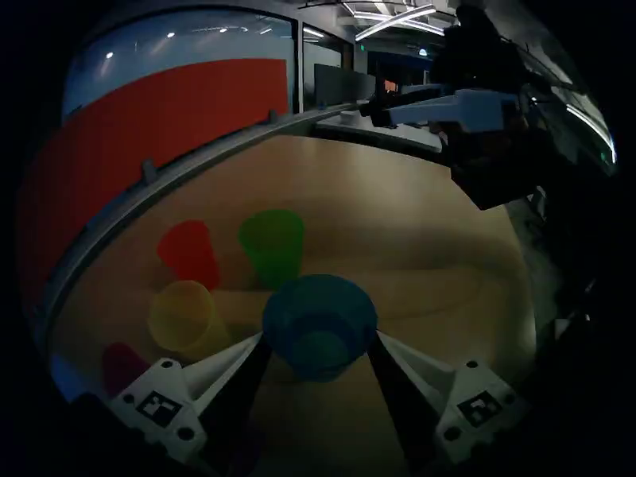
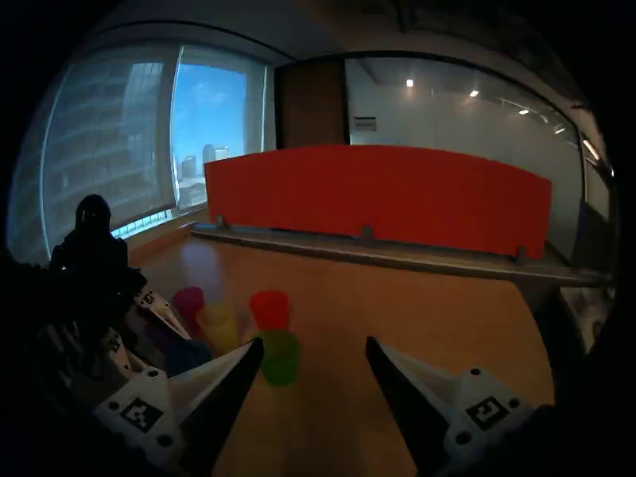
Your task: Pour water
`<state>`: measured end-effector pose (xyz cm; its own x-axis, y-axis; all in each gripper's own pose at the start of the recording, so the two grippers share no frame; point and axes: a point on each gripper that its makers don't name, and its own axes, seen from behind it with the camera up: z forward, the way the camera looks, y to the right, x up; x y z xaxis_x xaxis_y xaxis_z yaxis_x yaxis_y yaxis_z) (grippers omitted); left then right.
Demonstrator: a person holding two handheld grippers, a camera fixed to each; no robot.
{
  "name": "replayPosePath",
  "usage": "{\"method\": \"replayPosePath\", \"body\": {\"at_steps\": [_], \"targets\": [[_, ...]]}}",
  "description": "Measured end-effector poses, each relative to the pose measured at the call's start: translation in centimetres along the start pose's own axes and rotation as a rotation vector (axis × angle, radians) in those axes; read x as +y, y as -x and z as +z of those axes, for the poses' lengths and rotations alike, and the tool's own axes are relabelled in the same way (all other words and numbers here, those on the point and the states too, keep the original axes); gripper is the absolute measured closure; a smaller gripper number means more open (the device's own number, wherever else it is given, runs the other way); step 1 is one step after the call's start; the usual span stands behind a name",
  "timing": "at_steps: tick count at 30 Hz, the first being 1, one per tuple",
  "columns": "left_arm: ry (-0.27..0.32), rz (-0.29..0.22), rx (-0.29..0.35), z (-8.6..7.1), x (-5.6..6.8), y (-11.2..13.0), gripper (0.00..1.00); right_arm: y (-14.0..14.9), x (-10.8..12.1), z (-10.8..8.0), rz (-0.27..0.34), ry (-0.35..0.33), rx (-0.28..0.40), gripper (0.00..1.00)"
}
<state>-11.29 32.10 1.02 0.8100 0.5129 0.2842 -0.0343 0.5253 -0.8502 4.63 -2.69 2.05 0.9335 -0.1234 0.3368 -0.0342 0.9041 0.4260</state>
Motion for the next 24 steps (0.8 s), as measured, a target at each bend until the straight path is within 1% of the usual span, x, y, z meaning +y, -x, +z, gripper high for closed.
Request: {"method": "replayPosePath", "body": {"at_steps": [5,11,18,24], "targets": [[-0.008,-0.006,0.042,-1.2,-0.1,-1.1,0.17,-0.3,-0.3,-0.1,-0.004,0.000,0.004,0.01],[-0.026,-0.014,0.108,-3.1,-0.6,-3.1,0.17,-0.6,-0.7,-0.3,-0.012,-0.002,0.007,0.01],[-0.062,-0.026,0.200,-5.2,-1.9,-5.6,0.17,-1.1,-1.1,-0.2,-0.019,-0.007,0.012,0.01],[-0.095,-0.046,0.272,-6.8,-3.1,-7.1,0.17,-1.2,-1.4,0.0,-0.024,-0.012,0.012,0.01]]}}
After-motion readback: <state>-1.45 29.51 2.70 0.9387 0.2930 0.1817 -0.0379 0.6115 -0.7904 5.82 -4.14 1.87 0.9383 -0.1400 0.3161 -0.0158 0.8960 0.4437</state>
